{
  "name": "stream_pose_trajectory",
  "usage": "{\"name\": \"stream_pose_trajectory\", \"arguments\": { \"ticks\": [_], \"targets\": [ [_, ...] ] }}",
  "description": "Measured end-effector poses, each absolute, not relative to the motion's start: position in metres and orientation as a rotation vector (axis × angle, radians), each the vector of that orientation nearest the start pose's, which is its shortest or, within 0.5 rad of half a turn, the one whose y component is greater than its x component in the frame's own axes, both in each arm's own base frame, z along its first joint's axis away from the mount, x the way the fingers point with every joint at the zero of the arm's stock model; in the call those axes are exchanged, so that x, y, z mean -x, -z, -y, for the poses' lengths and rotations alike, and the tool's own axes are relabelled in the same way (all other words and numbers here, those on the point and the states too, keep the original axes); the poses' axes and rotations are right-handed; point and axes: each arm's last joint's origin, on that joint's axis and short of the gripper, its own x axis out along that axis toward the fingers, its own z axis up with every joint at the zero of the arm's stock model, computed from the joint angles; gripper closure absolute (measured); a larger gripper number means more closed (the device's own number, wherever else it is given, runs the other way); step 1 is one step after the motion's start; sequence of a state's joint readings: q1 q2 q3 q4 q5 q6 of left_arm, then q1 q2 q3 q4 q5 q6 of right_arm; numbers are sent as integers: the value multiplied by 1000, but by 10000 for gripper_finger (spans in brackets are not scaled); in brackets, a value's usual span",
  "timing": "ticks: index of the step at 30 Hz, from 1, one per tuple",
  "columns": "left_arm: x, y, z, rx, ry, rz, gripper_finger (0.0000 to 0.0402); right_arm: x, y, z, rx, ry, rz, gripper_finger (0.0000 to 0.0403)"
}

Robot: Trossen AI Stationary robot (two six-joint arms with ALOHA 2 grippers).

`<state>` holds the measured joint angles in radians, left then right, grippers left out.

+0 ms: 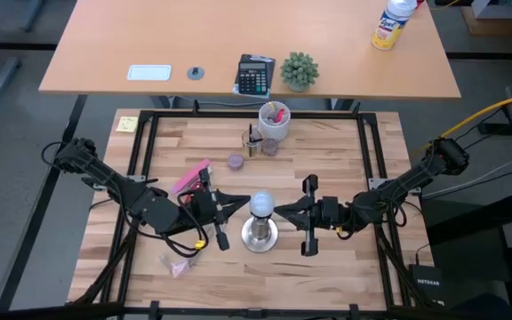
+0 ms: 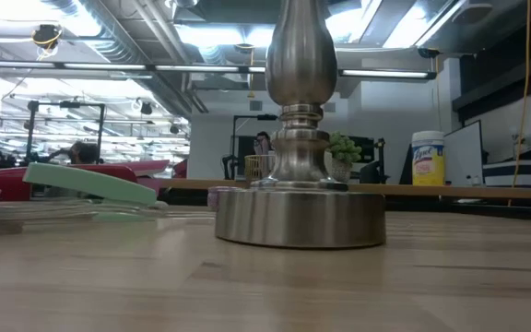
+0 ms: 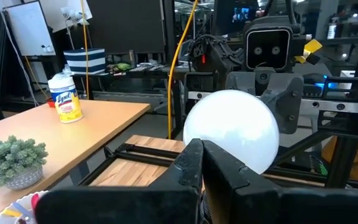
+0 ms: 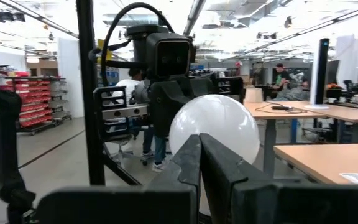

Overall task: Screw lightbulb
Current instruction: Remove the lightbulb from the lamp

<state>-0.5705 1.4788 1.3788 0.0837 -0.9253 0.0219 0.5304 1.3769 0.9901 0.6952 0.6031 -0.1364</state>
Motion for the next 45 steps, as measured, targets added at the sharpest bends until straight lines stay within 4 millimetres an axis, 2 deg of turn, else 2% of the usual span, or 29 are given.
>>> {"name": "stream_pose_trajectory", "arguments": {
  "ticks": [13,18,28,37,45],
  "targets": [
    [-290,-400,165,-31,-309,-11,399,-278,-353,-128,-27,185,243,389],
    [-290,-400,164,-32,-321,-12,399,-281,-353,-123,-19,172,245,389],
    [-289,-400,165,-40,-333,-13,399,-280,-353,-123,25,204,237,389],
    [-286,-404,168,-70,-352,4,399,-256,-373,-127,38,191,281,389],
    [-286,-408,163,-100,-441,15,399,-240,-378,-145,40,93,296,389]
  ]
}}
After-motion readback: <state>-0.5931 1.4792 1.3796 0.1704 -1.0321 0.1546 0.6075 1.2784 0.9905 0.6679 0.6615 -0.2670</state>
